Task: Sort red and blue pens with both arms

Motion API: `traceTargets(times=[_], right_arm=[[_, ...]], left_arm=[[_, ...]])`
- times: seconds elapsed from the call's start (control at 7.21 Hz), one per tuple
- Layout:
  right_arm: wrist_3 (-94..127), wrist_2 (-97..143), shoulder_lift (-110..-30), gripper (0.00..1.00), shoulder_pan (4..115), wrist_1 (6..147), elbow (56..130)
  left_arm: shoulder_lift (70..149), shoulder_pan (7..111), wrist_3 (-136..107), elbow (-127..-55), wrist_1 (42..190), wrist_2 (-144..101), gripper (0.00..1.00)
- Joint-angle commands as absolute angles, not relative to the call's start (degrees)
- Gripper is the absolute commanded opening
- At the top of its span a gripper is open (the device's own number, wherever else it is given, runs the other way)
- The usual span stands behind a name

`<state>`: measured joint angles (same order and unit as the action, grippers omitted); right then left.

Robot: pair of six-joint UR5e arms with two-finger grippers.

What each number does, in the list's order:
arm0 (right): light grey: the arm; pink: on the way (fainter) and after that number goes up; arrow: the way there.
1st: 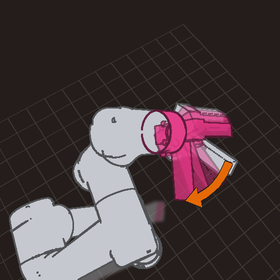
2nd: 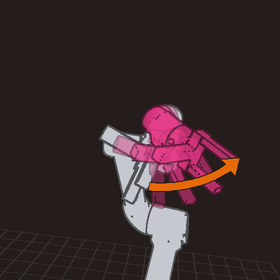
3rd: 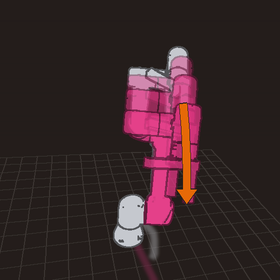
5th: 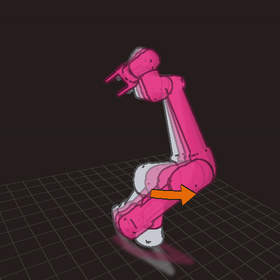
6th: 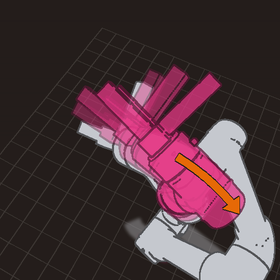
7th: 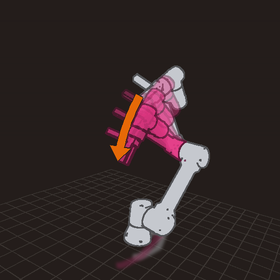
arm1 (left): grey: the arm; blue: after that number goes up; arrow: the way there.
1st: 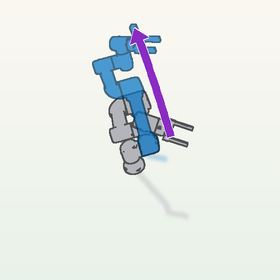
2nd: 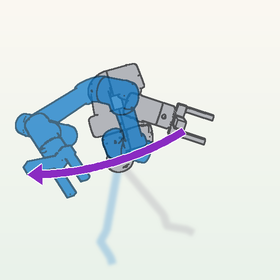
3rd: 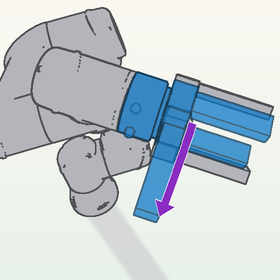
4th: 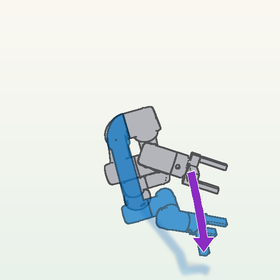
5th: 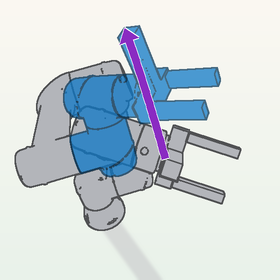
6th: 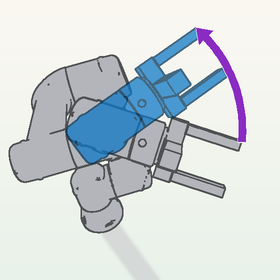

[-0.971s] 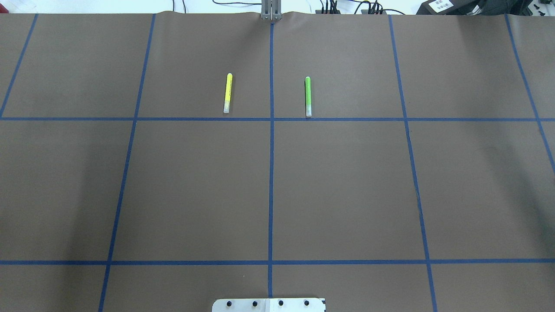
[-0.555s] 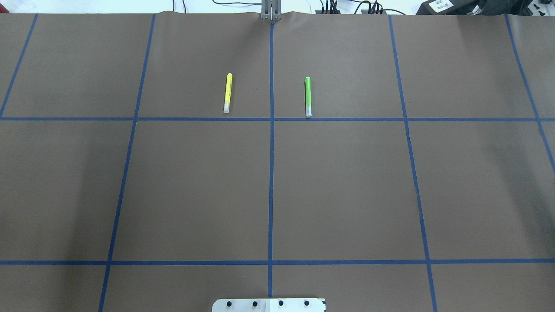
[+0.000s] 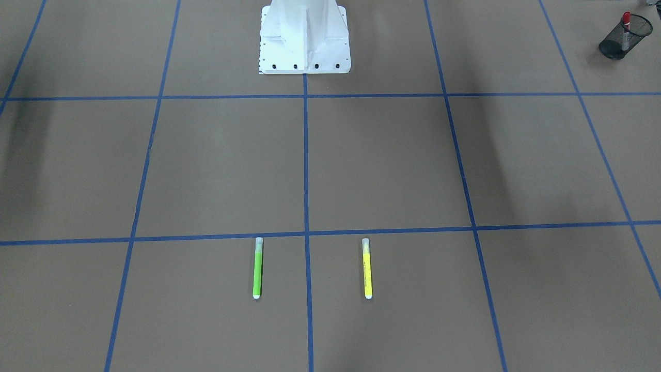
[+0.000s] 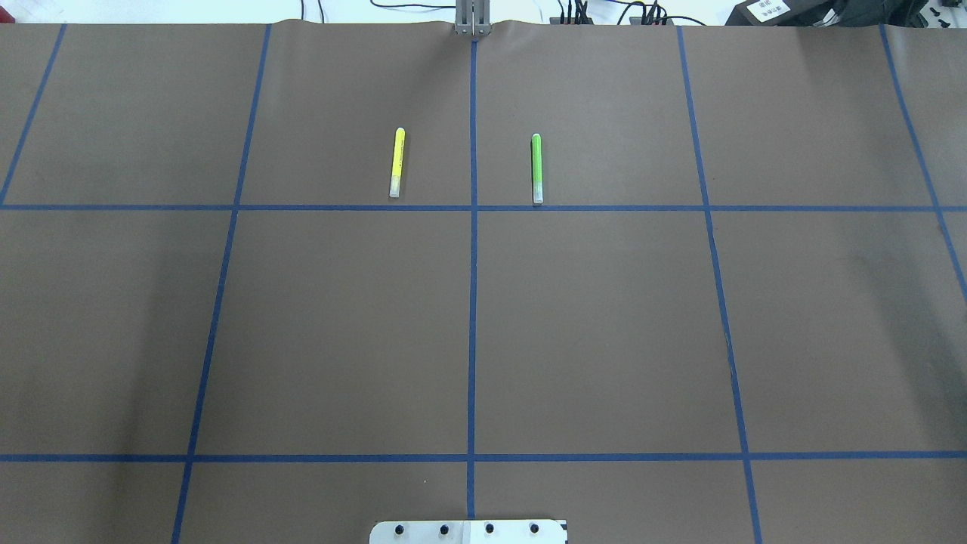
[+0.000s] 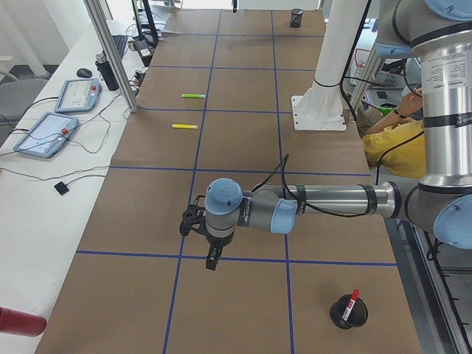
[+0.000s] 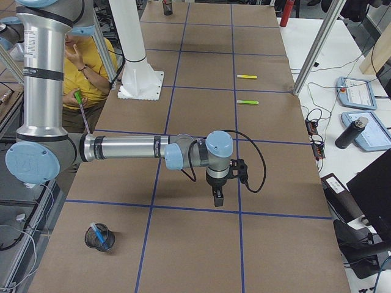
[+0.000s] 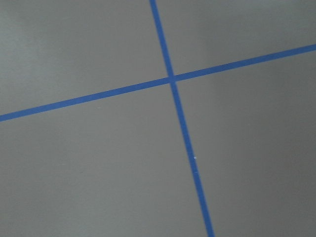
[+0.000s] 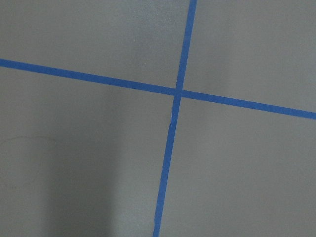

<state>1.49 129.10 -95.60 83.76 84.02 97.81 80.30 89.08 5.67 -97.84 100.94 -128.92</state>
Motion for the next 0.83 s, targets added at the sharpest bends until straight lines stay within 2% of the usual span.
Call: traceTargets(times=[0.0, 0.28, 0.69], right_arm=[[1.49, 129.11, -95.62, 1.0, 83.76, 83.94, 97.04], [1.49, 129.2, -95.89, 1.0, 83.76, 83.94, 96.33], [0.97, 129.2, -96.59, 1.0, 83.76, 82.19, 95.45]], left_arm=[[80.25, 88.95, 5.54, -97.82, 101.33, -128.49, 1.0], [80.5, 89.03, 5.89, -95.64, 101.42, -128.5, 1.0], [80.6, 89.03, 6.06, -96.06, 101.86, -128.5, 1.0]])
